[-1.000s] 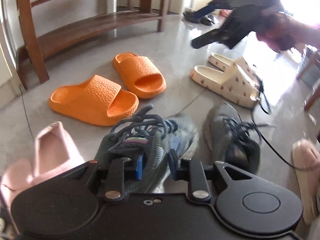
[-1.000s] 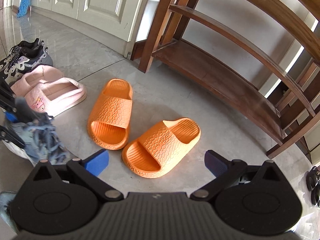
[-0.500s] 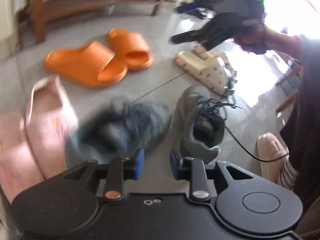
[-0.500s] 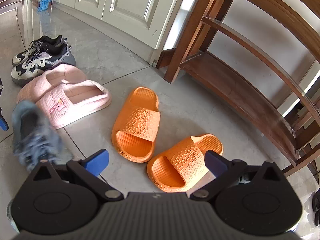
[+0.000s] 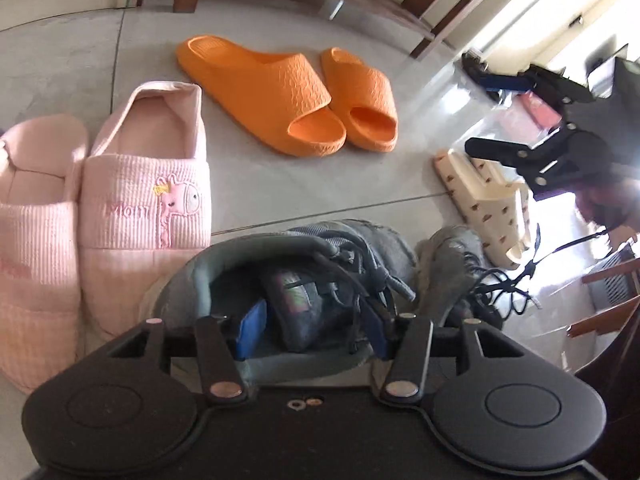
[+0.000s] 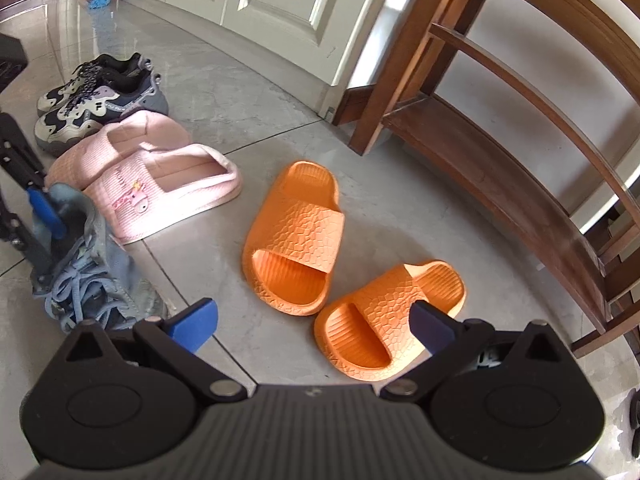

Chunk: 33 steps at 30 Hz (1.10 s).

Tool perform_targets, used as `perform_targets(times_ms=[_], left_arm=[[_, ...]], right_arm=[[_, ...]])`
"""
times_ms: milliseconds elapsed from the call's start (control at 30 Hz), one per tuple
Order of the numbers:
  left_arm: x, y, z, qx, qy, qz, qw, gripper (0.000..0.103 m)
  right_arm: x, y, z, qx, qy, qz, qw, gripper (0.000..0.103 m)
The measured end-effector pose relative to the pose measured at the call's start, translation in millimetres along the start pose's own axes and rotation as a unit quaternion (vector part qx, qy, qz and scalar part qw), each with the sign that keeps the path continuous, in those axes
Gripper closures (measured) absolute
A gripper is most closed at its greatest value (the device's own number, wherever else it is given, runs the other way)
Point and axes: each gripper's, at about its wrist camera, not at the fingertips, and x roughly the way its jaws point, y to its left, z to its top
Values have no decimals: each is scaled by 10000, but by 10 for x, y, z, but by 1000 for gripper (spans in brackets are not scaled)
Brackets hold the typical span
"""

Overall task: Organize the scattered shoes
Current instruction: 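Carry the grey sneaker with the left tool toward the orange slides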

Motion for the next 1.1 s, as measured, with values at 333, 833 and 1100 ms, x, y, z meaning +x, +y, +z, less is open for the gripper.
perform_targets(times_ms=[333,833,1100], left_arm=[[137,-250,247,-205,283,404,9986,40],[169,130,463,-2521,-400,-122,9668,42],[348,-32,492,-2537,144,292,9667,54]], right_arm=[[80,18,-11,37,30,143,9999,0],[146,30,-81,42,108,251,9996,0],[114,-89,-145,270,127,189,9994,0]])
